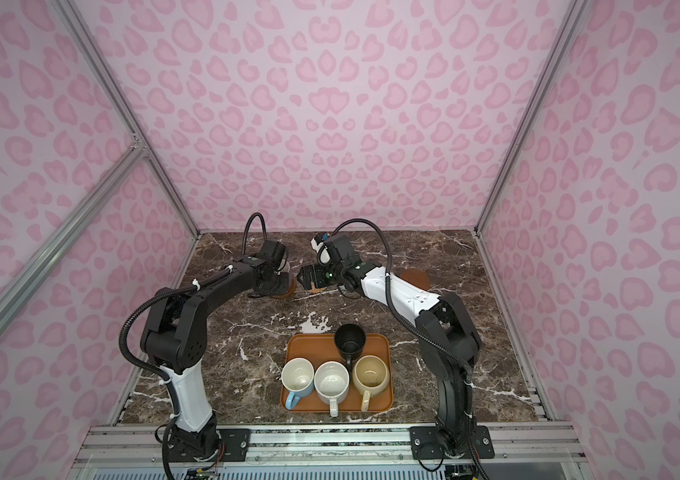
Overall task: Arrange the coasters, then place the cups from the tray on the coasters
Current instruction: 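Lower the lavender mug onto the small brown wooden coaster with the left gripper, then open the left gripper and withdraw it while the right gripper moves toward the tray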
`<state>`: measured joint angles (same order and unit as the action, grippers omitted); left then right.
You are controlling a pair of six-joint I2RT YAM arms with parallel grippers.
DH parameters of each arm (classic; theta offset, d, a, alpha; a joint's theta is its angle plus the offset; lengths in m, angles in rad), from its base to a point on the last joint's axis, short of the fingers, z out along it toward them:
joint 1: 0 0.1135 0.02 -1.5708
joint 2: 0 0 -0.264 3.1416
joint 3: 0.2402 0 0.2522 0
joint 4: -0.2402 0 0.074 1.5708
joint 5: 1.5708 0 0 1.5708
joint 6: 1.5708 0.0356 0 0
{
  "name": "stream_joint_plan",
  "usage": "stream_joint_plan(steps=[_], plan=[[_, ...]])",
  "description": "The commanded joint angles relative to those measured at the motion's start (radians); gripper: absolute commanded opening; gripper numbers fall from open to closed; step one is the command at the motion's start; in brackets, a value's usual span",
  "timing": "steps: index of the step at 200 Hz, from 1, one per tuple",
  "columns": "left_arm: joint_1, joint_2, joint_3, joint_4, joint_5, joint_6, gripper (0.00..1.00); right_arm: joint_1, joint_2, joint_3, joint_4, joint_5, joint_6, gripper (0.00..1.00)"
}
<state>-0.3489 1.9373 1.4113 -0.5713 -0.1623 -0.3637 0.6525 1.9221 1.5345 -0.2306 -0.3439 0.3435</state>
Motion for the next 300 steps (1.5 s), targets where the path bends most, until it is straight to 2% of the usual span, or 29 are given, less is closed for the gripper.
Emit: stream_joint_plan(steps=[1,22,85,128,162,180,207,224,240,245,262,269,300], plan=[[0.001,-0.02,-0.015,0.012,-0.005,-0.005,0.4,0.002,0.008,0.004,-0.004,-0.006,-0.014,0.99],[0.001,-0.023,-0.016,0.013,-0.003,-0.007,0.43,0.001,0.009,0.007,-0.007,-0.009,-0.012,0.99],[0.005,-0.023,-0.014,0.001,-0.038,-0.027,0.43,0.0,0.006,0.007,-0.013,-0.006,-0.014,0.99],[0.007,-0.035,-0.015,0.01,-0.012,-0.033,0.42,0.002,-0.003,0.006,-0.017,-0.007,-0.014,0.99],[0.007,-0.057,-0.03,0.029,0.005,-0.035,0.46,0.001,-0.022,-0.002,-0.014,-0.004,-0.014,0.99],[0.007,-0.07,-0.033,0.027,0.009,-0.044,0.52,0.004,-0.037,-0.001,-0.021,0.001,-0.014,0.99],[0.007,-0.119,-0.054,0.022,0.011,-0.059,0.67,0.006,-0.075,-0.02,-0.036,0.028,-0.011,0.99],[0.004,-0.161,-0.06,0.001,-0.028,-0.074,0.76,0.01,-0.113,-0.04,-0.041,0.049,-0.005,0.99],[0.004,-0.206,-0.06,-0.003,-0.038,-0.08,0.91,0.012,-0.153,-0.085,-0.055,0.078,0.003,0.99],[0.004,-0.221,-0.081,-0.005,-0.036,-0.082,1.0,0.014,-0.166,-0.092,-0.064,0.085,0.007,0.99],[0.001,-0.282,-0.113,-0.005,-0.028,-0.092,0.98,0.024,-0.218,-0.12,-0.103,0.112,0.009,0.99],[-0.002,-0.313,-0.126,-0.005,-0.028,-0.099,0.98,0.03,-0.239,-0.133,-0.132,0.128,0.01,0.95],[-0.032,-0.453,-0.19,0.029,0.053,-0.124,0.97,0.074,-0.346,-0.178,-0.289,0.274,0.04,0.96]])
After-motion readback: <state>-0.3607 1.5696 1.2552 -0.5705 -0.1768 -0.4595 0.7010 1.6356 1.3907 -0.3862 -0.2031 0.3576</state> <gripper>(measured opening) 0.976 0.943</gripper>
